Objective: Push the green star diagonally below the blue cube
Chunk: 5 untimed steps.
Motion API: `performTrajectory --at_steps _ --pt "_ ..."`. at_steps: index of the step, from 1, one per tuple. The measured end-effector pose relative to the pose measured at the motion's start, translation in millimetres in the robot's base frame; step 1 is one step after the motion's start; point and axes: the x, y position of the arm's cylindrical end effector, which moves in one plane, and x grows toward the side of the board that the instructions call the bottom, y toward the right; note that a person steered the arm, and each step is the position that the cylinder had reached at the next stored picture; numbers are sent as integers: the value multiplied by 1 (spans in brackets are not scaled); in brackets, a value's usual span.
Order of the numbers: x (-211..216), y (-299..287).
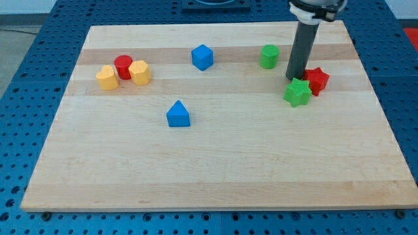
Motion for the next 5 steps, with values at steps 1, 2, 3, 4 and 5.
performTrajectory --at_steps 1,2,3,4,5 --pt "0 -13" --pt "6 -34" --pt "35 -56" --pt "79 -52" --pt "109 17"
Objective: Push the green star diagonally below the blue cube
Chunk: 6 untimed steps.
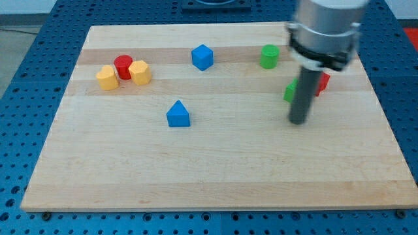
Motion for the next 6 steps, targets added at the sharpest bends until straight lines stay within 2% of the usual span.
performTrajectory --at_steps 1,2,6 --pt "-16 38" --pt "-45 14" --pt "-78 -81"
